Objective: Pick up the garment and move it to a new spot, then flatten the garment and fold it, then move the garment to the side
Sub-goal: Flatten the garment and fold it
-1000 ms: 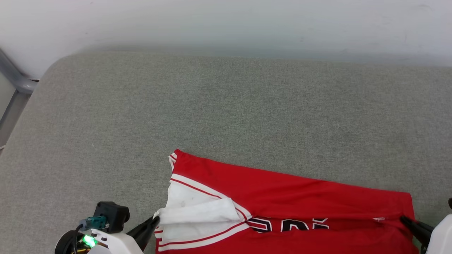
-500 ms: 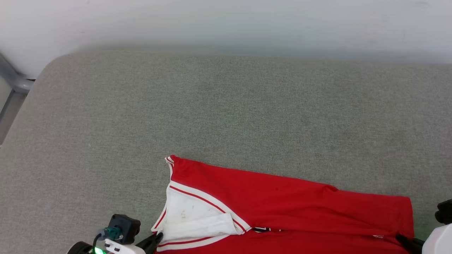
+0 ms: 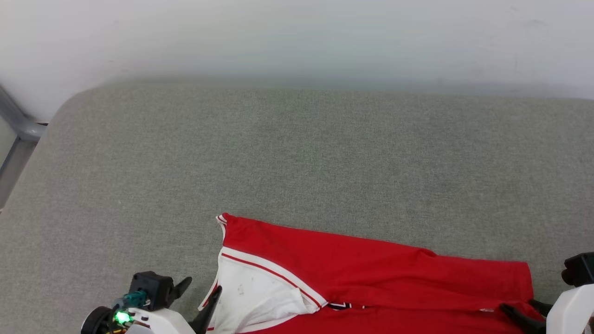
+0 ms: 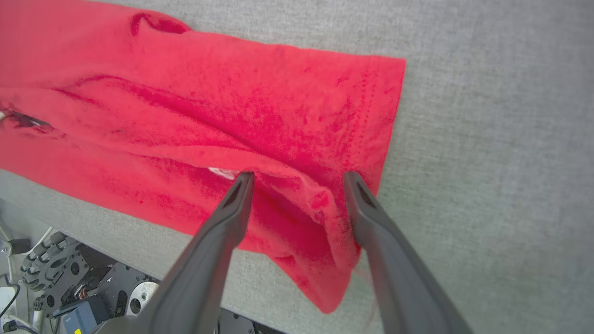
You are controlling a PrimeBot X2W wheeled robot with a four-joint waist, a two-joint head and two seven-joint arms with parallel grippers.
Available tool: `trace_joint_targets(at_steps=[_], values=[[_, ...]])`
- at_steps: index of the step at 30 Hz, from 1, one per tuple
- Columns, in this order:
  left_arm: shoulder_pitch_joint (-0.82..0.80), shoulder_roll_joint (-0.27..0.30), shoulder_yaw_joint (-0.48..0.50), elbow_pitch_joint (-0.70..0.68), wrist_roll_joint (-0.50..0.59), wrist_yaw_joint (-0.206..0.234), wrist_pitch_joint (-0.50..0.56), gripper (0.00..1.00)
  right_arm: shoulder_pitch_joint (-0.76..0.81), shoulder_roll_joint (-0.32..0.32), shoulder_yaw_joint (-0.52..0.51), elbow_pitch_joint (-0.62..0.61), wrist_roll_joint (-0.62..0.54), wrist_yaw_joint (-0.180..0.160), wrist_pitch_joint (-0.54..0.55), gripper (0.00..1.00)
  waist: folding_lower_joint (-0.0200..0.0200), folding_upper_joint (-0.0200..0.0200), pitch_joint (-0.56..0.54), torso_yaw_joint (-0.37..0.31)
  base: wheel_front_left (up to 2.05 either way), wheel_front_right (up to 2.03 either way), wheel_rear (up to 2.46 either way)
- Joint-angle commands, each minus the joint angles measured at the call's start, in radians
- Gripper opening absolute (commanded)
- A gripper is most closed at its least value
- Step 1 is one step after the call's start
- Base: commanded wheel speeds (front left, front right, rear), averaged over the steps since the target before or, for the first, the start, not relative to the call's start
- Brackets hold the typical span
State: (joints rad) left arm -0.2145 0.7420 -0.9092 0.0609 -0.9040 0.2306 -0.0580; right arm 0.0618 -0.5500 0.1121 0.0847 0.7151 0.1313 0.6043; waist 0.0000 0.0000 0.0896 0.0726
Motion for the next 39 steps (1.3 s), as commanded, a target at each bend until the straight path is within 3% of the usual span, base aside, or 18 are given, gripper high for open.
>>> trace_joint_targets(at_steps=[1,11,17,28,39], values=[[-0.008,-0.007,0.013,-0.004,-0.004,0.007,-0.021,1.00,-0.003,0.003,-0.010,-0.011,0.010,-0.001,0.010,1.00,0.0000,0.0000,-0.019,-0.002,0.00,0.00,0.00],[0.011,-0.064,0.170,-0.057,0.025,0.095,-0.199,1.00,0.004,0.088,-0.151,-0.126,-0.003,-0.001,0.174,1.00,0.0000,0.0000,-0.059,-0.004,0.00,0.00,0.00],[0.036,-0.128,0.308,-0.109,0.162,0.112,-0.209,1.00,-0.034,0.191,-0.262,-0.122,-0.080,-0.001,0.258,1.00,0.0000,0.0000,-0.042,0.004,0.00,0.00,0.00],[0.134,-0.249,0.545,-0.119,0.425,0.043,-0.207,1.00,-0.091,0.376,-0.477,-0.053,-0.253,-0.001,0.365,1.00,0.0000,0.0000,0.018,0.023,0.00,0.00,0.00],[0.141,-0.349,0.628,-0.057,0.534,-0.062,-0.207,1.00,-0.119,0.448,-0.544,0.045,-0.302,-0.001,0.373,1.00,0.0000,0.0000,0.076,0.046,0.00,0.00,0.00]])
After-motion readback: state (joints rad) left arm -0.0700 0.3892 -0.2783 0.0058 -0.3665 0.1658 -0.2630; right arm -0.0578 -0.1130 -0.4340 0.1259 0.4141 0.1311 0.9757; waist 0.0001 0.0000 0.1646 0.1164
